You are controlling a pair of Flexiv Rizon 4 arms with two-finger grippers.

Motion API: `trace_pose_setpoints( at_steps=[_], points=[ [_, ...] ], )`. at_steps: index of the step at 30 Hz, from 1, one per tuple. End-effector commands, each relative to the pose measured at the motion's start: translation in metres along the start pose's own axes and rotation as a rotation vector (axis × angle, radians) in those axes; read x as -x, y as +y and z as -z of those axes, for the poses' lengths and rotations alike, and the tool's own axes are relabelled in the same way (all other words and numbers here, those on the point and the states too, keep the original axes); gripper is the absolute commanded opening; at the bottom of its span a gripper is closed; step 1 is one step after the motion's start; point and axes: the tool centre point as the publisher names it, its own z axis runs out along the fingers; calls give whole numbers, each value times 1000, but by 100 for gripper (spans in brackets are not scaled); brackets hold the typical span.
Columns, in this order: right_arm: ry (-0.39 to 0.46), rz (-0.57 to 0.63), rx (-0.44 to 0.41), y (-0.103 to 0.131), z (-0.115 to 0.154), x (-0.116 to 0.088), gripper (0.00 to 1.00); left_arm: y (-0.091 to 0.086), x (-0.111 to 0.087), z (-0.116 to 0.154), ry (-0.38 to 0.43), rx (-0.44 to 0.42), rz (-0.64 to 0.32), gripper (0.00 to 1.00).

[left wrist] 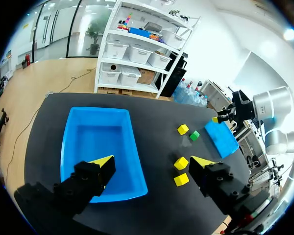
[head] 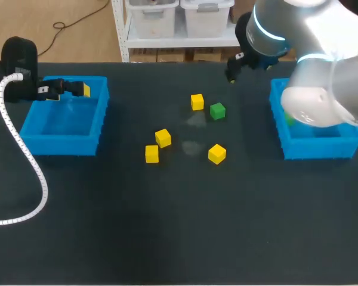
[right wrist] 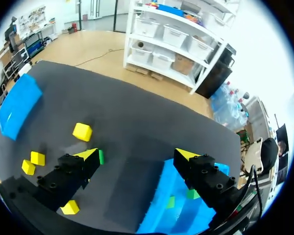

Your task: Put the green cubes in the right bin and the yellow cubes in the left bin.

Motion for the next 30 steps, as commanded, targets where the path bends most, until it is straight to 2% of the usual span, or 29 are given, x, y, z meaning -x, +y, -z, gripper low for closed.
trace_pose_setpoints(
  at_steps=[1,9,17,30],
  points=[
    [31,27,45,16,0,3,100,2,-1,0,-7,-9,-2,100],
    [65,88,105,44,-11,0,100,2,-1,0,-7,-9,-2,100],
    [129,121,168,65,-34,-9,100,2,-1,0,-7,-9,-2,100],
    [210,169,187,83,-69,-21,100,2,-1,0,-7,-9,-2,100]
  ],
)
